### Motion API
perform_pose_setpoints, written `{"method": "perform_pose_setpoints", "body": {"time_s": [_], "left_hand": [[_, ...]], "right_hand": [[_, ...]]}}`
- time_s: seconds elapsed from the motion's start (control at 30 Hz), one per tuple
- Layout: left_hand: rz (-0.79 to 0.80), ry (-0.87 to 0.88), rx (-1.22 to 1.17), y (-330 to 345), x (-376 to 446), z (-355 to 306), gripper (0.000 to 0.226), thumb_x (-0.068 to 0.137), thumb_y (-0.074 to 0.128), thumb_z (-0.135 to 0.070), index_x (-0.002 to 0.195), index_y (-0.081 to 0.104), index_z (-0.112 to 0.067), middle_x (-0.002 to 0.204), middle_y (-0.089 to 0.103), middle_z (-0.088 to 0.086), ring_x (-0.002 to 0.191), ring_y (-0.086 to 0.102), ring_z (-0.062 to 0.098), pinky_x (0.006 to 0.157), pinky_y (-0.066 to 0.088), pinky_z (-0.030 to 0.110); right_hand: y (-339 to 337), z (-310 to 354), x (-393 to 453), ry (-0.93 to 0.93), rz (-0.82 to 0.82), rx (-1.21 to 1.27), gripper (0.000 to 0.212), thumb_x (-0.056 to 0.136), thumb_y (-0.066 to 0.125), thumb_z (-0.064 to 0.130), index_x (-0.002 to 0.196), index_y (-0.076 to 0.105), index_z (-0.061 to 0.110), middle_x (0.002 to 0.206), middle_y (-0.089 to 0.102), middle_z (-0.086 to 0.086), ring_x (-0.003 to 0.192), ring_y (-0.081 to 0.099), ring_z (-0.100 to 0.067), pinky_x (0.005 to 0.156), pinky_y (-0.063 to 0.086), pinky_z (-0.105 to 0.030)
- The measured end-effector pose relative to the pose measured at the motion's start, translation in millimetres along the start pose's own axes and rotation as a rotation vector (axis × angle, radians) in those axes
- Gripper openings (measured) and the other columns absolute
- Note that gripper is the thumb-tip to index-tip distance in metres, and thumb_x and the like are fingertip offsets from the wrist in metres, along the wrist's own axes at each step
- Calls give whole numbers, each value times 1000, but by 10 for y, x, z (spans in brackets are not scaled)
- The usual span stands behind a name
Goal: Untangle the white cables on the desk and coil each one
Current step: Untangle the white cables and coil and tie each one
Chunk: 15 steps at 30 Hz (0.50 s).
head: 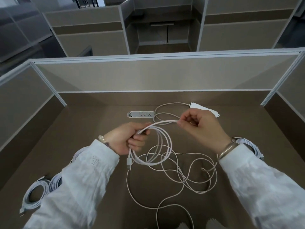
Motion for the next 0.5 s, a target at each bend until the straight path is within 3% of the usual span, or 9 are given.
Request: {"method": "perform_pose_setpoints", "body": {"time_s": [0.1, 0.17, 0.23, 0.3, 0.37, 0.4, 0.5], "left_hand": [[32, -18, -17, 41, 10, 10, 22, 85, 44, -25, 66, 48, -13, 40, 22, -10, 30, 16, 2, 33, 10, 15], [48, -32, -64, 90, 9, 16, 25, 86, 44, -26, 63, 45, -15, 39, 23, -10, 34, 9, 4, 33, 8, 16], [77, -42, -103, 143, 7, 19, 27, 87, 43, -29, 62, 40, -19, 39, 23, -10, 38, 5, 6, 33, 8, 16], [118, -54, -127, 182, 20, 27, 31, 89, 42, -32, 60, 40, -21, 41, 18, -11, 38, 4, 6, 34, 8, 16], [150, -68, -139, 185, 31, 41, 40, 91, 40, -39, 55, 43, -21, 47, 12, -10, 38, 4, 6, 34, 8, 17], [154, -70, -138, 182, 36, 53, 43, 91, 40, -42, 55, 43, -21, 49, 11, -10, 39, 5, 6, 35, 8, 17], [124, -32, -99, 151, 46, 104, 44, 92, 41, -47, 58, 43, -19, 50, 12, -9, 37, 10, 5, 35, 14, 16]], "right_hand": [[15, 28, 11, 23, -17, -52, 9, 85, 68, 16, 79, 63, 13, 62, 54, 11, 55, 47, 0, 57, 36, -10], [40, 18, 0, 128, 37, 11, 16, 83, 69, 33, 89, 63, 19, 73, 61, 11, 60, 50, 2, 61, 39, -12], [104, 14, -35, 267, 203, 158, 38, 75, 70, 51, 103, 62, 26, 90, 68, 13, 75, 59, 6, 69, 45, -14], [208, 6, -89, 332, 380, 295, 33, 79, 71, 42, 104, 66, 21, 87, 70, 10, 78, 64, 1, 71, 49, -15], [289, -28, -125, 378, 435, 414, 27, 80, 66, 38, 93, 70, 15, 69, 64, 3, 58, 58, -9, 56, 45, -20], [299, -57, -127, 399, 428, 450, 29, 79, 62, 41, 86, 70, 14, 59, 56, 4, 47, 46, -8, 47, 36, -19], [268, -125, -100, 472, 367, 494, 32, 85, 56, 41, 80, 68, 12, 49, 42, 7, 37, 23, -4, 34, 18, -15]]}}
Point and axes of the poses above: each hand's wrist, its own x-axis towards the middle knuckle, its own y-axis out of the palm, z = x × y, the point moved 1 cm from there along x, towards the middle knuckle
